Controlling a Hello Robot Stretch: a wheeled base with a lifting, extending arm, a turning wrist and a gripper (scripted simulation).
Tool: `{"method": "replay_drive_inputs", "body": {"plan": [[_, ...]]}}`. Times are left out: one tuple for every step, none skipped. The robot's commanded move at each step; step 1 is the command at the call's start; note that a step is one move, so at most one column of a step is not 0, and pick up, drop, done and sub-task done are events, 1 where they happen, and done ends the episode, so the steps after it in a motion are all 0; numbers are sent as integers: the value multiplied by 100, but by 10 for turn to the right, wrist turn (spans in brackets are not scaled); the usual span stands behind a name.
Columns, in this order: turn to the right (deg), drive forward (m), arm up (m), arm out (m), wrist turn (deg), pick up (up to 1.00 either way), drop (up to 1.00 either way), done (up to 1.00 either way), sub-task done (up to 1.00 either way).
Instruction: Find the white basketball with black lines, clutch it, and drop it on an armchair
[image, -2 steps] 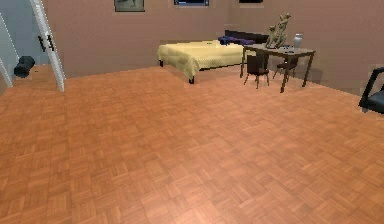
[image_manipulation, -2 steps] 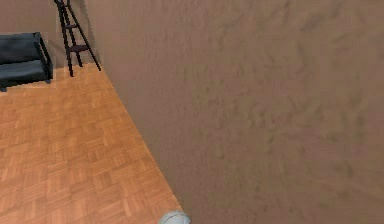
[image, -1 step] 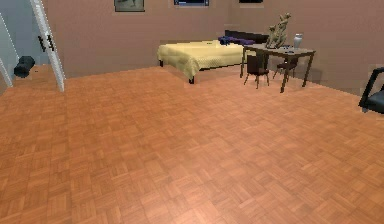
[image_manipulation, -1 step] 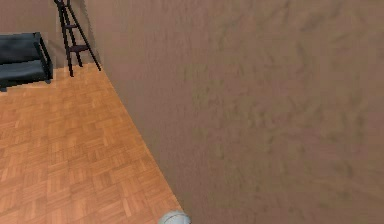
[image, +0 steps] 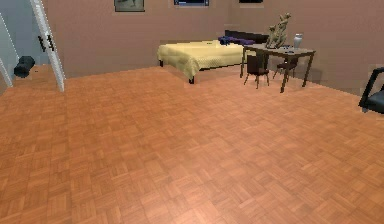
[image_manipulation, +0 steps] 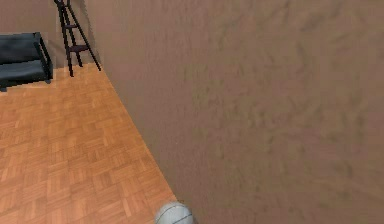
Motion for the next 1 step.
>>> {"method": "replay_drive_inputs", "body": {"plan": [[0,0,50,0,0,0,0,0,0]]}}
